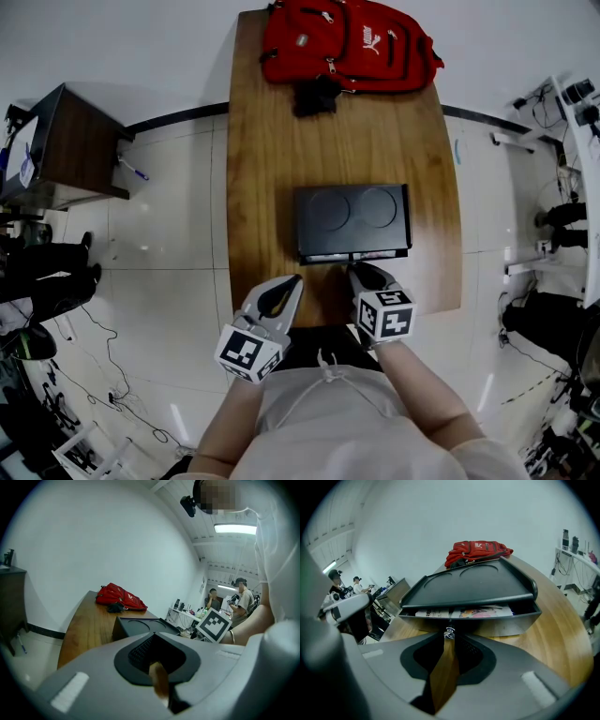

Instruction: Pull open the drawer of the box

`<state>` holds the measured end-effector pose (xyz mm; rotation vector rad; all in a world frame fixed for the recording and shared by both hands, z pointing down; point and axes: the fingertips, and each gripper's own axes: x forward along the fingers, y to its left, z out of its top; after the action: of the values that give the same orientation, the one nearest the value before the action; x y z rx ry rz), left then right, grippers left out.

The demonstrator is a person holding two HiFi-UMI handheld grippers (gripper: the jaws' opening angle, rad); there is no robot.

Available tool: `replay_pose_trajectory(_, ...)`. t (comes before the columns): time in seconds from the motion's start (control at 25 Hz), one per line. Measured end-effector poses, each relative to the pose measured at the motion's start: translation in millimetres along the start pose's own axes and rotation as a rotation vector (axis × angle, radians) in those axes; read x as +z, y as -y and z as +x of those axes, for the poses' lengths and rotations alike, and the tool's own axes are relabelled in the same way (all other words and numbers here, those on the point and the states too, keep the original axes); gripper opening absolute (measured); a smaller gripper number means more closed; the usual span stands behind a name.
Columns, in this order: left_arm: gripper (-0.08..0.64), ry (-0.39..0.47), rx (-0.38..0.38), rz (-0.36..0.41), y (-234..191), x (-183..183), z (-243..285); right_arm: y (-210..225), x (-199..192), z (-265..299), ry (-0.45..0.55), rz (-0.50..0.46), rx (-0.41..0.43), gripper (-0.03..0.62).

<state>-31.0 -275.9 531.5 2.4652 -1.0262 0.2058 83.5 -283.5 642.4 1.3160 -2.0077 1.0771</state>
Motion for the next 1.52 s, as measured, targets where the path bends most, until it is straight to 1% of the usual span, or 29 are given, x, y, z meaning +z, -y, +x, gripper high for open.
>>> replay_pose_trajectory(0.32, 0.006, 0.018, 0.017, -0.006, 13.5, -5.5, -13.0, -5.9, -36.6, -19.3, -0.037, -0.047, 0.004, 0.077)
replay_pose_trajectory(0.44, 0.006, 0.016, 0.029, 0.011, 19.5, -10.0, -19.8, -9.8, -47.9, -25.6, -0.044, -0.058, 0.009, 0.077)
replay_pose_trajectory(0.76, 0.006, 0.012, 0.008, 0.010, 37.7, -24.4, -26.4, -17.8, -76.1, -37.2, -0.064, -0.079, 0.010, 0.077)
replay_pose_trajectory(1.08, 0.006, 0.028, 0.004, 0.029, 42.9, -19.8, -32.3, -17.7, -89.8, -45.5, -0.079, -0.101, 0.001, 0.074)
replay_pose_trajectory(1.24, 0.006, 0.036, 0.013, 0.016, 40.6, -18.1, -34.7, -17.7, -89.7, -45.4, -0.088, -0.094, 0.002, 0.074)
replay_pose_trajectory(1.36, 0.006, 0.039, 0.007, 0.017, 41.2, -15.3, -34.6, -19.5, -84.6, -52.3, -0.063, -0.108, -0.014, 0.074)
replay_pose_trajectory(1.48, 0.006, 0.055, 0.000, 0.024, 46.8, -5.9, -36.7, -24.6, -68.3, -76.3, 0.014, -0.163, -0.024, 0.067)
replay_pose_trajectory(1.52, 0.006, 0.067, -0.001, 0.026, 49.2, -0.7, -37.7, -26.5, -60.0, -85.1, 0.049, -0.187, -0.027, 0.048)
